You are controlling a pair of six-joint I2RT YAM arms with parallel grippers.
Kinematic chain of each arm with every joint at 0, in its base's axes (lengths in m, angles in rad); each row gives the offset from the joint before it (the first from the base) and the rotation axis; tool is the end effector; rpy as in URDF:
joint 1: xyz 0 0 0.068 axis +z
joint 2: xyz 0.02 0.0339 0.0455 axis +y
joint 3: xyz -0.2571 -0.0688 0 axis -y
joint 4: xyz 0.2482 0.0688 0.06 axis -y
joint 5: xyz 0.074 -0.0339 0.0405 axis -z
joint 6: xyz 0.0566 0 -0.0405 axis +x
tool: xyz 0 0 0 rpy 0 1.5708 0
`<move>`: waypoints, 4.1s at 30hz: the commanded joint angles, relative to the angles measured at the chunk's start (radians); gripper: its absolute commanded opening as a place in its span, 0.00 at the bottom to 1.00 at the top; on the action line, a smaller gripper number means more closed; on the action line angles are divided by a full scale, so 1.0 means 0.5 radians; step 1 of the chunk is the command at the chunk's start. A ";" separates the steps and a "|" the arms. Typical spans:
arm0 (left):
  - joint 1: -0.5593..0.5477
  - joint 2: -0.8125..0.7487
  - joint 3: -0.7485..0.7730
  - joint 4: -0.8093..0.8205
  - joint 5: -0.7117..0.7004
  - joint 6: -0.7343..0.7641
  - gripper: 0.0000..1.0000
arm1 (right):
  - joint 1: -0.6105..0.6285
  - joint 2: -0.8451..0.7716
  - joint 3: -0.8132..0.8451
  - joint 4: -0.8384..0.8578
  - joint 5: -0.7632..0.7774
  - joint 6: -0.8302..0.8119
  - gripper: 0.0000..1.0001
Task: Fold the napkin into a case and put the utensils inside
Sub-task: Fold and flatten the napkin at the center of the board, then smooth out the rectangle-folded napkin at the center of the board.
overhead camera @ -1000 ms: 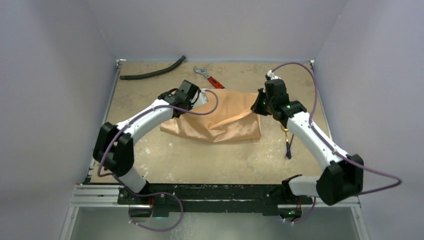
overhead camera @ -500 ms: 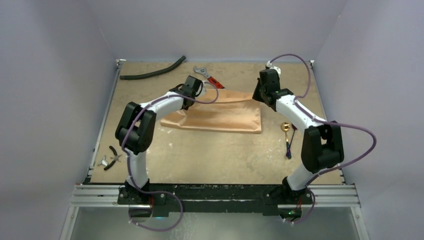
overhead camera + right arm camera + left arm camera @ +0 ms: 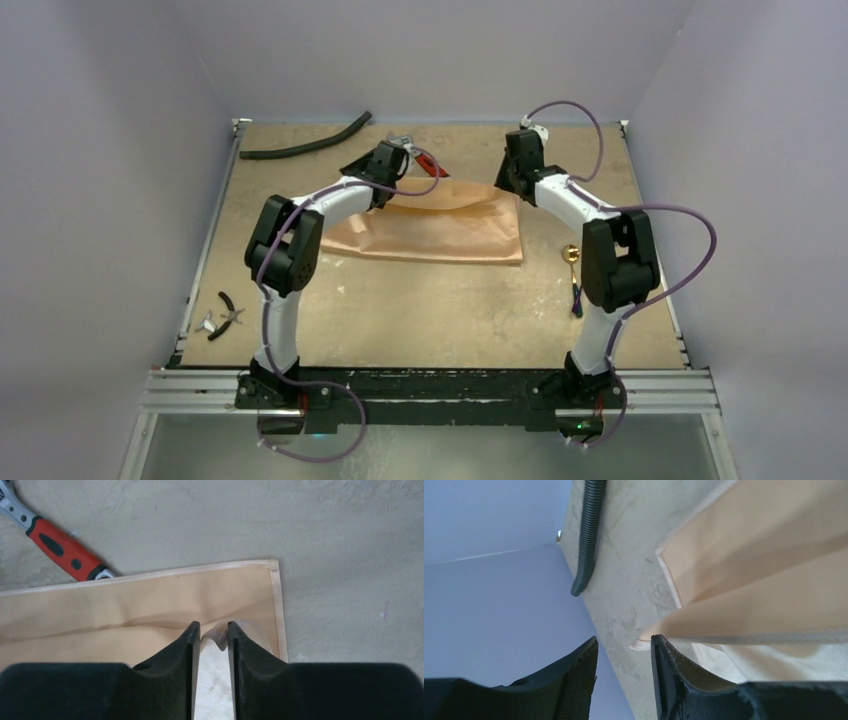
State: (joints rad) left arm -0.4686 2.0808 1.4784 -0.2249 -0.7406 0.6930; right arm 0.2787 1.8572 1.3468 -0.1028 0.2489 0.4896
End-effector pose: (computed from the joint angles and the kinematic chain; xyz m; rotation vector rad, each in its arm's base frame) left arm 0.4298 -0.1748 0.1615 0.9739 2.1203 0.9907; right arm 0.4306 0.1087 0.2171 0.3673 2.1361 0.1699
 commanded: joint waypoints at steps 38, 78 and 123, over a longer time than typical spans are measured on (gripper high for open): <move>0.243 -0.458 -0.718 -0.486 0.891 -0.217 0.25 | 0.253 -0.379 -1.031 0.339 -0.282 0.140 0.23; 0.310 -0.379 -0.230 -0.863 0.891 -0.127 0.33 | -0.023 -0.586 -0.482 -0.279 -0.356 -0.101 0.54; 0.313 -0.333 -0.332 -0.509 0.790 -0.062 0.26 | -0.082 -0.263 -0.515 0.005 -0.298 0.160 0.13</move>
State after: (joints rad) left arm -0.3042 1.9083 1.3380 -0.5442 -0.3115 0.6510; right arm 0.2447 1.7279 1.0760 -0.1165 0.0616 0.5682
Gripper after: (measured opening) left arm 0.299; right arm 0.163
